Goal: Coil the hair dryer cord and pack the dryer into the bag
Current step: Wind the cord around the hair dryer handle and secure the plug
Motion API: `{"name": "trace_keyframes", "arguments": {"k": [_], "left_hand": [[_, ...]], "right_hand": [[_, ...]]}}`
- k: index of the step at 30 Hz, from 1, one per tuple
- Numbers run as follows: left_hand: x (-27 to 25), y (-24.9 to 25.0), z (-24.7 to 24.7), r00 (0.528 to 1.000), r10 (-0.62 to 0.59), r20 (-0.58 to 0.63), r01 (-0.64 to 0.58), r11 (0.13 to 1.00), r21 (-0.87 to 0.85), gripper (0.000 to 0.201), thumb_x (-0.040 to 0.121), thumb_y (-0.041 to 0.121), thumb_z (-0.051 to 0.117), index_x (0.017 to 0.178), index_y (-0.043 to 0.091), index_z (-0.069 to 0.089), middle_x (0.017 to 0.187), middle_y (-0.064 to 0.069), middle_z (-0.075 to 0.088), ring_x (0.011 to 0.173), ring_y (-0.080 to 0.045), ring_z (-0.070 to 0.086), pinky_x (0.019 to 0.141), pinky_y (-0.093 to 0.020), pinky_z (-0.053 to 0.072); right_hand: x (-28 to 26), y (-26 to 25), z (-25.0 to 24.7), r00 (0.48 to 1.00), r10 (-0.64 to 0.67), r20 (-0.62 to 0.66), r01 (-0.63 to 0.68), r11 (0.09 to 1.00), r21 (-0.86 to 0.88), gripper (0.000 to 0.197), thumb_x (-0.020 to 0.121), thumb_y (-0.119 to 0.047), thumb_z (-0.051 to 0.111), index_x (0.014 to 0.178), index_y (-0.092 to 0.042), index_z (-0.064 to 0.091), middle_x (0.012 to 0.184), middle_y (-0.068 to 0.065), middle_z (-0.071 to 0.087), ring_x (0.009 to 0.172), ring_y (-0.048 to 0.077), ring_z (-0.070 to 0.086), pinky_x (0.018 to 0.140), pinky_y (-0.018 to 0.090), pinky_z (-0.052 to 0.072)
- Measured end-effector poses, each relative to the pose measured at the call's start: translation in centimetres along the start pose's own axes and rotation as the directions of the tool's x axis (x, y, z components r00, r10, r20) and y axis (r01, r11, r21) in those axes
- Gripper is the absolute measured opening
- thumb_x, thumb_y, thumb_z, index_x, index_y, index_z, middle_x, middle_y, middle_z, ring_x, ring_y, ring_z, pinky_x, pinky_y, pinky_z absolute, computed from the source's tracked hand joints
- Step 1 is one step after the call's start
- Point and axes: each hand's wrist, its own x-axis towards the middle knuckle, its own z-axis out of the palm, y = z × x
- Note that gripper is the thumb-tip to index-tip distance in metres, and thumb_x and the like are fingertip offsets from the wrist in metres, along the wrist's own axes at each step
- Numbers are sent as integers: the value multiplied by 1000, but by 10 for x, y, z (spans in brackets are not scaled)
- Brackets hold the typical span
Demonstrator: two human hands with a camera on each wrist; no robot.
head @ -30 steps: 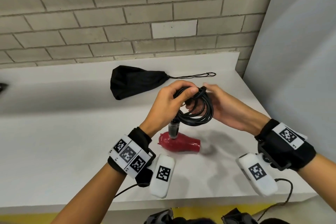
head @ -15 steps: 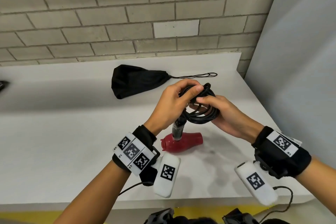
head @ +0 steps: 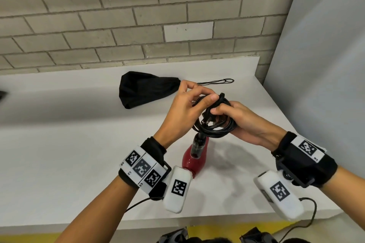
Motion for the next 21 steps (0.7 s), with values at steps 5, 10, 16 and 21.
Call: {"name": "trace_keyframes", "arguments": {"k": [5, 10, 16, 21], "left_hand": [[2, 1, -9, 995, -77, 65, 79, 996, -27, 19, 87, 31, 62, 105, 27, 62, 109, -3, 48, 88, -9, 60, 81, -20, 49], [3, 6, -20, 978, -51, 203, 52, 999, 2, 31, 86, 22, 66, 116, 17, 60, 105, -6, 68, 96, -17, 65, 88, -38, 52], [6, 9, -22, 974, 45, 223, -111, 950, 292, 37, 82, 8, 61, 117, 20, 62, 80, 2, 68, 66, -10, 56, 63, -17, 45], [2, 3, -16, 975, 83, 204, -136, 955, 262, 42, 89, 10, 57, 129, 20, 52, 89, -3, 70, 71, -9, 61, 65, -20, 47]], "right_hand": [[-4, -6, 5, 968, -236, -81, 212, 950, -229, 15, 89, -4, 56, 93, -16, 64, 77, -12, 67, 74, -2, 61, 70, 11, 45], [-6, -7, 2, 904, -386, -185, 241, 816, -525, 12, 84, -15, 65, 94, -11, 60, 83, 3, 68, 82, 17, 65, 79, 37, 51], [-5, -7, 1, 872, -418, -257, 196, 777, -598, 15, 80, -21, 65, 89, -11, 60, 83, 11, 68, 80, 27, 63, 78, 47, 50], [-7, -8, 5, 972, -187, -142, 154, 964, -217, 16, 92, -6, 50, 104, -7, 60, 86, 2, 67, 81, 7, 63, 76, 23, 49]]}}
